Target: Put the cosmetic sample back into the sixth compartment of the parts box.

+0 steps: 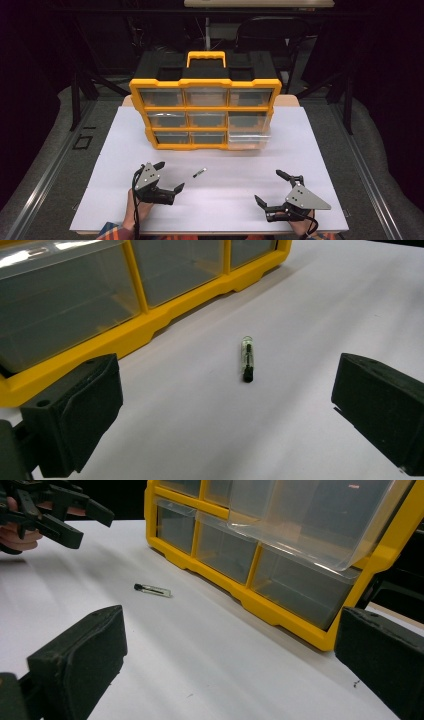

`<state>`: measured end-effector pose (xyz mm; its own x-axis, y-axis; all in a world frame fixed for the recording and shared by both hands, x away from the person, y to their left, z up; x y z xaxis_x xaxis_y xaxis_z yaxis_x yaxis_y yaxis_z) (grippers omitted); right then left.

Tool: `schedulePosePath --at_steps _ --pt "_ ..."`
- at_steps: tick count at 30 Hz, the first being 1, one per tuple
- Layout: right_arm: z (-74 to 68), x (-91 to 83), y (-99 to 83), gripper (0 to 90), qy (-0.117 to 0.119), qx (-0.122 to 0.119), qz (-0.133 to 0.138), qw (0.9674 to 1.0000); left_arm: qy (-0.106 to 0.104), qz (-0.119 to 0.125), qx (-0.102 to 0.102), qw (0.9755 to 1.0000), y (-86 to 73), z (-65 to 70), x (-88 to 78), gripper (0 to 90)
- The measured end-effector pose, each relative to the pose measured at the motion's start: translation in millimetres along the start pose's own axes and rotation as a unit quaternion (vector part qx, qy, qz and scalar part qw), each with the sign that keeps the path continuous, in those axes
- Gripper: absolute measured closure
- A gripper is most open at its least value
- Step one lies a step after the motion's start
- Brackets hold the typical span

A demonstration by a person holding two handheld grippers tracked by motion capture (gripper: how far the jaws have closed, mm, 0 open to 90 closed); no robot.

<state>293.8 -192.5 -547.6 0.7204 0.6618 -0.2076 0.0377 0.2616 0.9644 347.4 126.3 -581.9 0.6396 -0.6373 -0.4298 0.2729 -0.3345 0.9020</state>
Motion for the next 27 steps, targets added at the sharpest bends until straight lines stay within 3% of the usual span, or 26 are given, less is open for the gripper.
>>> schedulePosePath --at_steps 12,18,27 --pt "-0.4 0.6 -0.8 0.0 0.001 -0.001 -0.004 1.0000 -0.007 -0.021 0.003 0.9997 8.0 -0.5 20.9 0.0" --pt "-0.7 0.6 -0.8 0.0 0.001 -0.001 -0.006 1.0000 -0.026 -0.027 0.012 0.9992 13.9 4.5 29.3 0.0" --pt "0.7 -0.7 -0.9 0.0 0.000 0.001 -0.005 1.0000 -0.027 -0.040 0.014 0.9987 18.2 4.6 41.0 0.0"
Point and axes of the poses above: each handheld gripper's, and its own axes: x roughly forward along the jaws, y roughly out of its top, z roughly to its right, the point moved 8 cm from there along x, roughly forward along the jaws, and after that the axes turned 2 degrees about y, right-handed, at the moved point
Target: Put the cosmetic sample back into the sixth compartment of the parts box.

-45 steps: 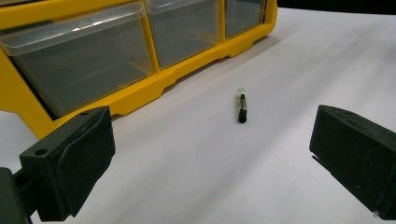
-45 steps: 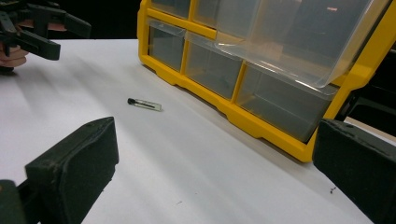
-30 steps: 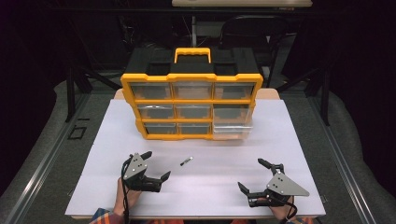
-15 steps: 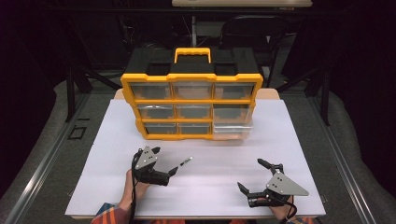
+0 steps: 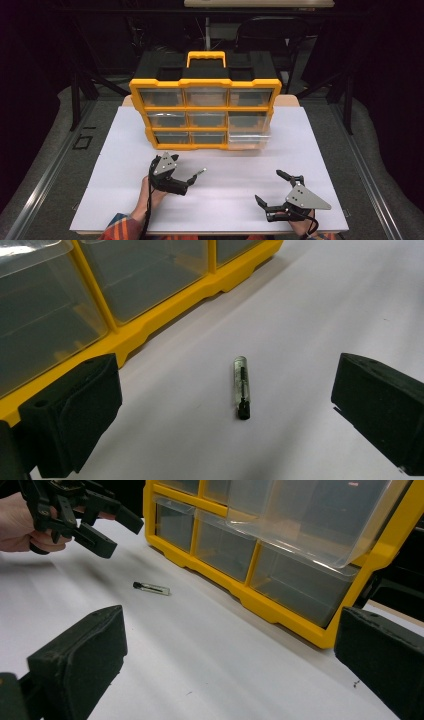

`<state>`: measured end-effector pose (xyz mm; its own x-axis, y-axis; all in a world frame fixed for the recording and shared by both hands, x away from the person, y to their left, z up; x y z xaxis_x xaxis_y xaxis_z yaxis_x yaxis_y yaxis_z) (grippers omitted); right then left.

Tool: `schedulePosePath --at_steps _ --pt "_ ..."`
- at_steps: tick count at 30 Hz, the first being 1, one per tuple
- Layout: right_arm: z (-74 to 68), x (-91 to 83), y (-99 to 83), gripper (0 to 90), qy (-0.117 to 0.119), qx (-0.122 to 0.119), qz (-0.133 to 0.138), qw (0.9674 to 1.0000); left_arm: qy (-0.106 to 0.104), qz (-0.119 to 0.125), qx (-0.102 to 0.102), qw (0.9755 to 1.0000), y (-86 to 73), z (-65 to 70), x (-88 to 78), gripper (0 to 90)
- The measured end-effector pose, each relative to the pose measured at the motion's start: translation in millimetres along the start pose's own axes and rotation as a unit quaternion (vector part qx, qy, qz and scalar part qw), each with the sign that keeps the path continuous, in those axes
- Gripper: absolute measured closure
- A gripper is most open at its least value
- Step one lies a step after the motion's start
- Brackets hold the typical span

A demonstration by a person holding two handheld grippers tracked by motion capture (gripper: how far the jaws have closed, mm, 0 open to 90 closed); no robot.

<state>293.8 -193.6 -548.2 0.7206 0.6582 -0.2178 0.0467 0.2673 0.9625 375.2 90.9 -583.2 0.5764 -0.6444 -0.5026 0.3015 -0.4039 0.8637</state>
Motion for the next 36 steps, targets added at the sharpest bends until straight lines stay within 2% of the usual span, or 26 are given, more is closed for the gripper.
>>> schedulePosePath --at_steps 7,14,16,19,23,31,35,36 --pt "-0.4 0.9 -0.1 0.0 0.001 0.001 0.000 1.0000 -0.002 -0.015 0.000 0.9999 1.3 -0.2 8.1 0.5" --pt "-0.5 0.4 -0.2 0.0 0.001 0.001 -0.001 1.0000 -0.006 -0.034 -0.001 0.9994 0.8 0.0 20.1 7.1" --pt "-0.6 0.4 -0.3 0.0 0.001 0.001 -0.002 1.0000 -0.010 -0.040 0.002 0.9991 0.8 0.4 23.3 13.8" --pt "0.2 0.9 -0.7 0.0 0.000 0.002 -0.002 1.0000 -0.010 -0.052 0.004 0.9986 -0.2 0.8 28.1 17.8" --pt "-0.4 0.2 -0.5 0.0 0.000 0.001 -0.003 1.0000 -0.011 -0.069 0.007 0.9975 -2.8 2.3 34.1 29.0" --pt "0.0 0.9 -1.5 0.0 0.000 0.000 -0.007 1.0000 -0.023 -0.089 0.007 0.9957 -5.7 7.6 42.5 48.4" --pt "-0.9 0.9 -1.4 0.0 0.001 0.000 -0.007 1.0000 -0.021 -0.100 0.013 0.9946 -7.2 8.1 45.1 57.0" --pt "-0.7 1.2 -1.3 0.0 0.001 -0.001 -0.007 1.0000 -0.022 -0.101 0.010 0.9946 -7.5 8.6 45.8 58.5"
Point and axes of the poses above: each handheld gripper's, and its own axes: x roughly forward along the jaws, y roughly out of its top, z roughly to its right, the point moved 8 cm from there along x, roughly forward along the jaws, and after that the axes turned 2 degrees about y, right-handed, at the moved point
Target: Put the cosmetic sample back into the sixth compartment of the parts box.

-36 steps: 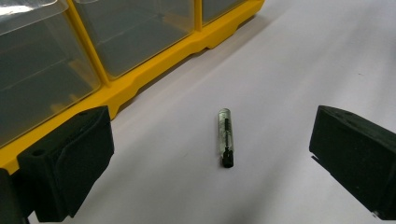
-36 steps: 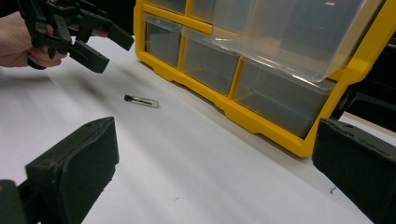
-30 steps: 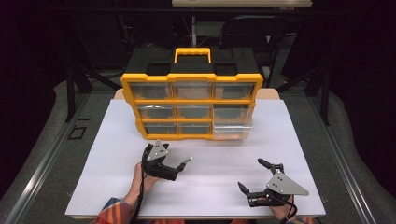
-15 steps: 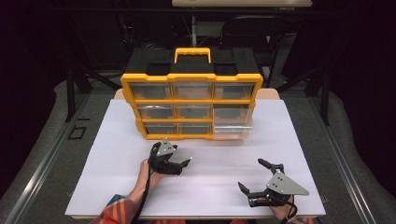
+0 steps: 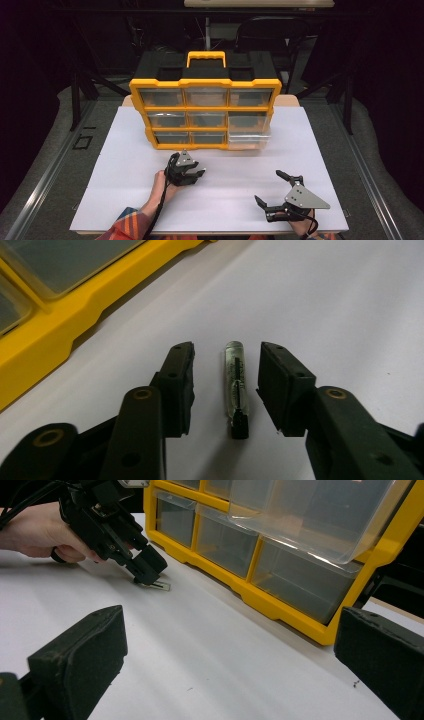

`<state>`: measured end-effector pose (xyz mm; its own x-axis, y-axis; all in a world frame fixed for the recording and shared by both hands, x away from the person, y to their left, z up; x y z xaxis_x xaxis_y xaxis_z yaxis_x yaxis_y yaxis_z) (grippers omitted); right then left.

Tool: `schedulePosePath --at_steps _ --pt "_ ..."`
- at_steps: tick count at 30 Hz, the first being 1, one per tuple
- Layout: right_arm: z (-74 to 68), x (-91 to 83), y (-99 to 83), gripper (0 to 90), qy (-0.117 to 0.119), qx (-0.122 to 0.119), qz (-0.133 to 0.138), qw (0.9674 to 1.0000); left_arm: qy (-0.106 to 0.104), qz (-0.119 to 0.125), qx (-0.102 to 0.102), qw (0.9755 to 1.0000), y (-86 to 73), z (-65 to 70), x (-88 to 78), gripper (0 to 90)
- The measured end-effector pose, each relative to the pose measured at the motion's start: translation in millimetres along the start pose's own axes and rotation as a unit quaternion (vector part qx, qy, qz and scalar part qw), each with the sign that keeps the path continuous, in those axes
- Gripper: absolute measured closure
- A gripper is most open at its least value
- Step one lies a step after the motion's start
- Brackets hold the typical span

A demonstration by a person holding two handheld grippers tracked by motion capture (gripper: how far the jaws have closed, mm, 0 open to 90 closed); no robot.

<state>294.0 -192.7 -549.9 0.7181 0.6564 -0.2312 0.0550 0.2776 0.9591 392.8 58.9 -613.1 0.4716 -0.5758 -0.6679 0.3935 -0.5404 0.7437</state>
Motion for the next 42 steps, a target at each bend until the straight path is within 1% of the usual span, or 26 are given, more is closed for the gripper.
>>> schedulePosePath --at_steps 4,7,9,14,15,19,22,27,30,35,37,40,42 --pt "0.6 0.3 -0.6 0.1 -0.001 0.000 -0.002 1.0000 -0.006 -0.006 -0.005 1.0000 -1.5 0.2 3.3 64.5" --pt "0.9 0.0 -1.1 0.1 -0.001 0.000 -0.004 1.0000 -0.009 -0.009 -0.002 0.9999 -2.1 1.4 4.6 67.9" --pt "0.9 -0.2 -0.9 0.1 -0.001 0.000 -0.004 1.0000 -0.012 -0.012 -0.004 0.9998 -2.9 2.2 5.7 70.1" --pt "0.3 0.3 -1.0 0.2 -0.001 -0.001 -0.004 1.0000 -0.014 -0.010 -0.009 0.9998 -3.2 1.5 5.6 74.5" --pt "0.6 0.5 -1.2 0.2 -0.001 0.000 -0.004 1.0000 -0.013 -0.010 -0.012 0.9998 -3.5 0.9 5.5 75.9" --pt "0.5 0.0 -1.2 0.2 -0.001 -0.001 -0.005 1.0000 -0.013 -0.008 -0.011 0.9998 -3.7 1.0 5.5 79.3" --pt "0.3 -0.1 -1.1 0.2 -0.001 0.000 -0.005 1.0000 -0.012 -0.005 -0.010 0.9999 -3.8 1.3 5.5 80.0" --pt "0.9 -0.2 -1.2 0.2 -0.002 0.000 -0.005 1.0000 -0.020 -0.003 -0.014 0.9997 -4.0 0.1 4.6 80.2" --pt "1.0 -0.8 -1.0 0.2 -0.002 -0.002 -0.005 1.0000 -0.020 0.004 -0.016 0.9997 -2.9 -0.6 2.9 80.2" --pt "1.1 -1.0 -1.4 0.2 -0.002 0.001 -0.006 1.0000 -0.019 0.011 -0.013 0.9997 -1.0 -1.4 -0.5 80.2" --pt "1.3 -1.2 -0.9 0.2 -0.002 0.001 -0.004 1.0000 -0.020 0.014 -0.016 0.9996 -0.5 -2.4 -2.0 80.2" --pt "1.2 -1.2 -1.0 0.2 -0.002 0.001 -0.005 1.0000 -0.018 0.014 -0.013 0.9997 -0.2 -3.9 -3.0 80.2" --pt "1.2 -1.4 -0.7 0.2 -0.001 -0.002 -0.003 1.0000 -0.017 0.017 -0.016 0.9996 0.8 -6.0 -5.7 80.2"
Point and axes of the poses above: each handheld gripper's, and its own axes: x roughly forward along the jaws, y roughly out of its top, z roughly to its right, the point moved 8 cm from there along x, roughly forward along the jaws, and after that the axes turned 2 degrees about y, right-handed, at the moved point
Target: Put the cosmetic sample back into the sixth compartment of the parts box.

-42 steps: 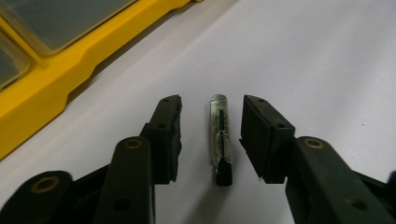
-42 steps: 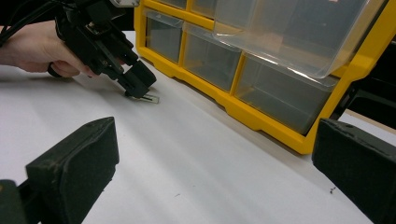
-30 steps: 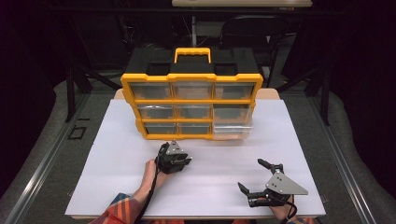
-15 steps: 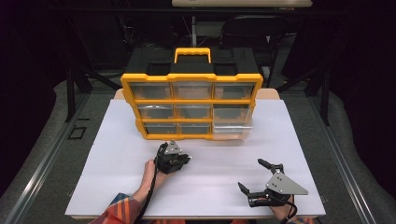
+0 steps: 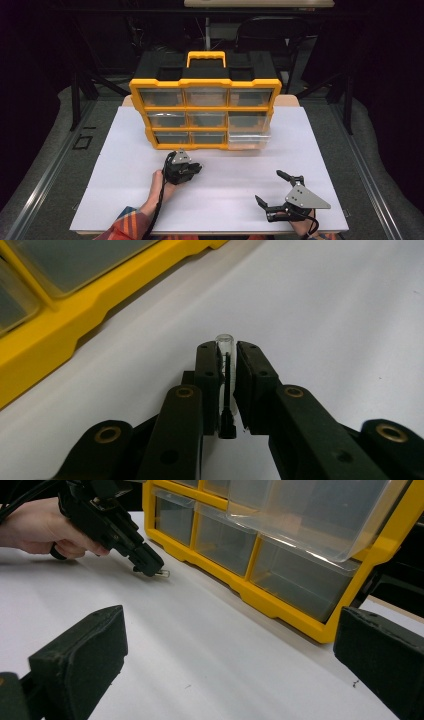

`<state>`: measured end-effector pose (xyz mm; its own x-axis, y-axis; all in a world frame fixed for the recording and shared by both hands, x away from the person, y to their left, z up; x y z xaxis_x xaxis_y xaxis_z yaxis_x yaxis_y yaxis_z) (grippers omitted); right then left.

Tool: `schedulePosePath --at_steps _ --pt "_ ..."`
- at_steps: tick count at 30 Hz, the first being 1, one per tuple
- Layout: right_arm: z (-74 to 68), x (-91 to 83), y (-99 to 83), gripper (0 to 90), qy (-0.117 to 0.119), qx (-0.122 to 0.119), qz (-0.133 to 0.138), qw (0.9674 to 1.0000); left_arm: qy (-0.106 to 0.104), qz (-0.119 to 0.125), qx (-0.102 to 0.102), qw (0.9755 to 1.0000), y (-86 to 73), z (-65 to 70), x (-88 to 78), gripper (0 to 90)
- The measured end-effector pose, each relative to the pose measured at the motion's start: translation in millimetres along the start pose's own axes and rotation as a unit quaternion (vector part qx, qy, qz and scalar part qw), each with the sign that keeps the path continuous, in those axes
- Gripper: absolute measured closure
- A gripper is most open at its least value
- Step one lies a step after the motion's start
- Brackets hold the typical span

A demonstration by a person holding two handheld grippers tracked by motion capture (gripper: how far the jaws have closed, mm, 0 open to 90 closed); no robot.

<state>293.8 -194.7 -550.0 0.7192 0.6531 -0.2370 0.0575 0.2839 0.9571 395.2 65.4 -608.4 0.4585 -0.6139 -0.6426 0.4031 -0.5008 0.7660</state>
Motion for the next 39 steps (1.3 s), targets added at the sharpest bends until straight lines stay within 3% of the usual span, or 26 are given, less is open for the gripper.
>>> schedulePosePath --at_steps 9,23,39 --pt "-0.1 0.3 -0.5 0.2 0.000 0.002 -0.002 1.0000 -0.002 0.019 -0.004 0.9998 7.6 -2.3 -8.6 80.2" --pt "-0.3 0.6 -0.6 0.2 0.001 0.003 -0.002 1.0000 -0.005 0.037 0.006 0.9993 20.3 0.9 -18.6 80.2" --pt "1.1 0.6 -1.1 0.2 -0.002 0.003 -0.003 1.0000 -0.008 0.057 0.010 0.9983 35.2 2.3 -21.1 80.1"
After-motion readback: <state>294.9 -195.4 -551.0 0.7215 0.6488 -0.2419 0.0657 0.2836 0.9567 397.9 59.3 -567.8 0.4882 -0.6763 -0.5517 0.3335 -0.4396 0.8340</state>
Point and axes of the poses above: each handheld gripper's, and its own axes: x roughly forward along the jaws, y roughly out of its top, z roughly to its right, the point moved 8 cm from there along x, roughly forward along the jaws, and after that the axes turned 2 degrees about y, right-handed, at the moved point
